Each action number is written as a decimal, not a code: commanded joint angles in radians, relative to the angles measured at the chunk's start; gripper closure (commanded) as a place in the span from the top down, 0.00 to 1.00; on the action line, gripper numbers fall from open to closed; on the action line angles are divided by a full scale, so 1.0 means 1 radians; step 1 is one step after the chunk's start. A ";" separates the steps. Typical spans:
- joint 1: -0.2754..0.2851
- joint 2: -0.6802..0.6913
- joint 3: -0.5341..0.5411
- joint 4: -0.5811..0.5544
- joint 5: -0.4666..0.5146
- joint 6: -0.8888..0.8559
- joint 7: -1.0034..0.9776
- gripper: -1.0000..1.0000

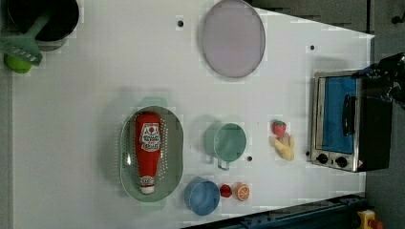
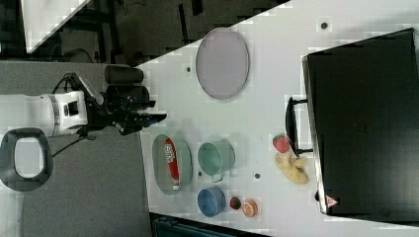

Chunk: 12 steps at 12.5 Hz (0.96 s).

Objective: Pick ketchup from strainer and place it on the table

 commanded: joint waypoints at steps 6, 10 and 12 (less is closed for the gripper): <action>-0.064 -0.259 0.141 -0.174 0.087 -0.088 0.032 1.00; -0.036 -0.196 0.309 -0.174 0.087 -0.052 0.034 1.00; -0.032 -0.162 0.407 -0.174 0.086 0.011 0.046 1.00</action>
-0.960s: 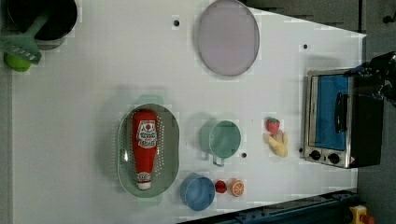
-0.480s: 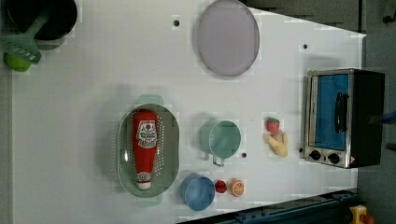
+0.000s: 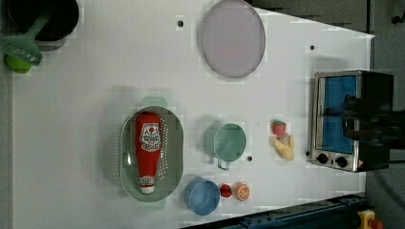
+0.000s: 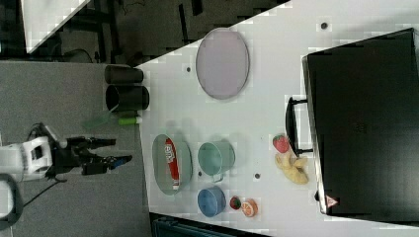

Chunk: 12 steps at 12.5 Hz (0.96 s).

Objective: Pick ketchup from strainer and place it on the table

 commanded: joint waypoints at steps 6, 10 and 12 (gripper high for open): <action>0.050 0.159 0.335 -0.094 0.000 0.301 0.096 1.00; 0.054 0.278 0.420 -0.211 -0.024 0.553 0.098 1.00; 0.059 0.346 0.422 -0.259 -0.097 0.694 0.108 1.00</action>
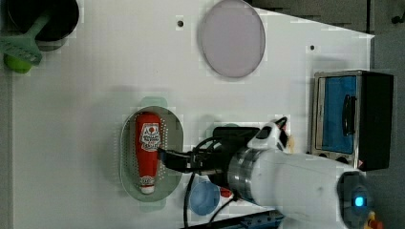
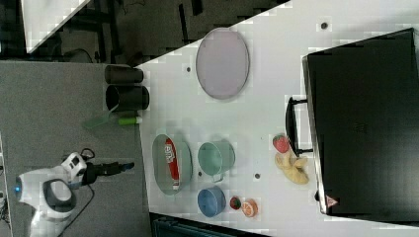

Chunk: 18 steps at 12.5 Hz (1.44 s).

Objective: Pick ketchup from strainer and place it on the table

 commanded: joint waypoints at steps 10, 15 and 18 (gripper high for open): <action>0.003 0.439 -0.056 -0.053 -0.516 0.285 0.352 1.00; 0.074 0.532 -0.122 0.014 -0.649 0.253 0.438 0.84; 0.090 0.535 -0.128 0.023 -0.655 0.262 0.438 0.56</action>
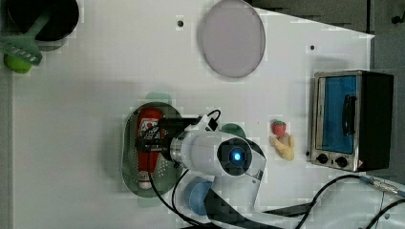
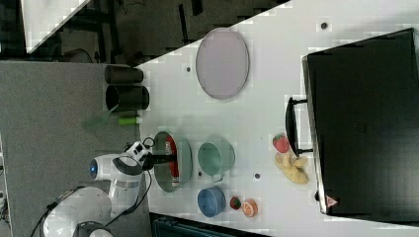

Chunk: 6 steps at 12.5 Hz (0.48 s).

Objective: Pick ketchup from strainer and place it on the table

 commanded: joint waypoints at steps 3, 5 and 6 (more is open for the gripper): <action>0.000 -0.078 0.034 -0.011 -0.001 -0.010 0.076 0.56; -0.041 -0.149 0.093 -0.024 0.085 -0.049 0.075 0.56; -0.067 -0.187 0.127 -0.022 0.155 -0.084 0.073 0.56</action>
